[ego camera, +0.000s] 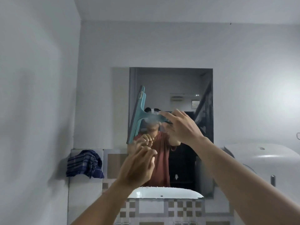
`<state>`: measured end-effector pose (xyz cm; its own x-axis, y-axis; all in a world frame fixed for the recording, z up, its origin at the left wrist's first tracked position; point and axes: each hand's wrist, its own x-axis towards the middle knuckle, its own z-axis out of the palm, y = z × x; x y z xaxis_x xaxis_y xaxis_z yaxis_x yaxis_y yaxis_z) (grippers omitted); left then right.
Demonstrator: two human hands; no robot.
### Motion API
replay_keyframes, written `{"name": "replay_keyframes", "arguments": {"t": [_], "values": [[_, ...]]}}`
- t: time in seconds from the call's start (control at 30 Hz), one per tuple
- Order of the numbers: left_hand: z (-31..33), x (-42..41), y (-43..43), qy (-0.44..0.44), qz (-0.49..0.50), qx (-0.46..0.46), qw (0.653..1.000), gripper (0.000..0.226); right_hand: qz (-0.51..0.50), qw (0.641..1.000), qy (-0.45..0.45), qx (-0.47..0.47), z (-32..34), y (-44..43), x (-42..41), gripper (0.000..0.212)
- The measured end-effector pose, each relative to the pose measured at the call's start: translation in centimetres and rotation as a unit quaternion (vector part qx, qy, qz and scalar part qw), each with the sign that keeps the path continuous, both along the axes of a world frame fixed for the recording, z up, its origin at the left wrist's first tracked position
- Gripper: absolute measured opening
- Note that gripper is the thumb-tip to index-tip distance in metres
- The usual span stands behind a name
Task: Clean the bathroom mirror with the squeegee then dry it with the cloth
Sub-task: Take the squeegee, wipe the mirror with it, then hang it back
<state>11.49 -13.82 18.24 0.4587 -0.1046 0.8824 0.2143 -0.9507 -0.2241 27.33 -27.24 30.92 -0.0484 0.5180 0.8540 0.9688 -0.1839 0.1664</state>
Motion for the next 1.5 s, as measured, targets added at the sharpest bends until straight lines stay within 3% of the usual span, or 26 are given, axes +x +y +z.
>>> {"name": "replay_keyframes", "arguments": {"t": [0.17,0.43,0.93,1.17,1.5], "values": [[-1.1,3.1,2.1,-0.005,0.043,-0.093,0.995,0.028,0.003,0.999,0.010,0.030,2.5,2.1,1.2,0.047],[2.2,6.9,5.7,0.005,0.152,-0.117,0.981,0.085,0.016,1.000,-0.002,0.020,5.6,5.5,2.3,0.043],[2.7,7.9,8.5,-0.015,0.168,-0.106,0.980,0.091,-0.014,0.999,-0.042,-0.028,12.7,7.8,3.7,0.040],[2.7,8.0,8.4,-0.020,0.163,-0.103,0.981,0.089,-0.056,0.991,-0.113,-0.039,14.1,7.5,2.5,0.040],[2.9,7.6,8.0,-0.002,0.154,-0.116,0.981,0.089,-0.088,0.992,-0.079,-0.049,13.9,6.0,4.4,0.037]]}}
